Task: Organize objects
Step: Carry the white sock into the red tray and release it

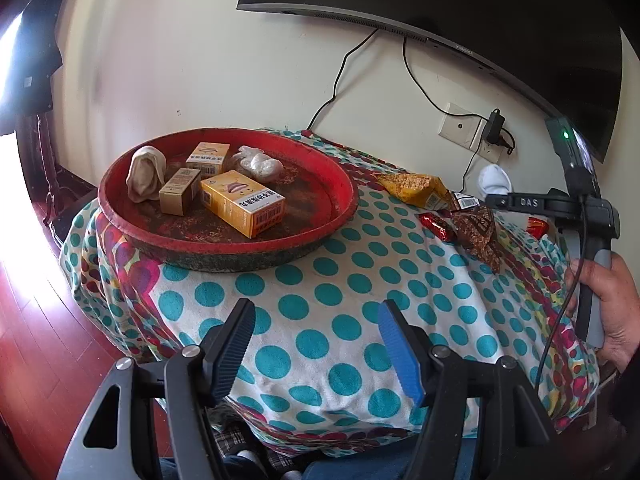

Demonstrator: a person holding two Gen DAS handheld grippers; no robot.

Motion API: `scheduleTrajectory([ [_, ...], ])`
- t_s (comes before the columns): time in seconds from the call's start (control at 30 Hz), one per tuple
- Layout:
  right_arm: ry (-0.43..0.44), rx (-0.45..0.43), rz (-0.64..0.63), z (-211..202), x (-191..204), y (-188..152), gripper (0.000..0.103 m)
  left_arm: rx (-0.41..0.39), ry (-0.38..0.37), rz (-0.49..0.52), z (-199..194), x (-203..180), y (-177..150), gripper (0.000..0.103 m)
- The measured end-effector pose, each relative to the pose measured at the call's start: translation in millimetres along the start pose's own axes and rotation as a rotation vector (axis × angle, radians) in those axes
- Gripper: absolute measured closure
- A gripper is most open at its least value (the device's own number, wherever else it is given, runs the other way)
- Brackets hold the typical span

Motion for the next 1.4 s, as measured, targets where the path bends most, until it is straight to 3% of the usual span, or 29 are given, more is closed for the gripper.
scheduleTrajectory([
  [0.13,0.026,-0.01,-0.054,1,37,6,0.068,0.004,-0.003,-0.012,1,4,2,0.037],
  [0.4,0.066,0.001,-0.135,9,108,13,0.068,-0.011,0.077,0.022,-2,15,10,0.037],
  [0.6,0.073,0.012,-0.173,16,145,22,0.068,-0.042,0.106,0.082,-15,29,26,0.037],
  [0.7,0.084,0.018,-0.173,20,158,30,0.068,-0.008,0.155,0.089,-10,38,36,0.037],
  [1.0,0.078,0.037,-0.178,33,188,56,0.067,0.005,0.154,0.027,-9,52,53,0.037],
  [1.4,0.036,0.072,-0.225,57,216,62,0.067,0.021,0.077,-0.007,-5,59,53,0.037],
])
Point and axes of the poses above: each gripper's, at about its wrist camera, not at the fingertips, and z roughly the way its jaws point, x to its left, y to its top, the point moved 2 cm from there along z, roughly the way its jaws point, and after that the axes turned 13 degrees about x, right-handed, at the moved point
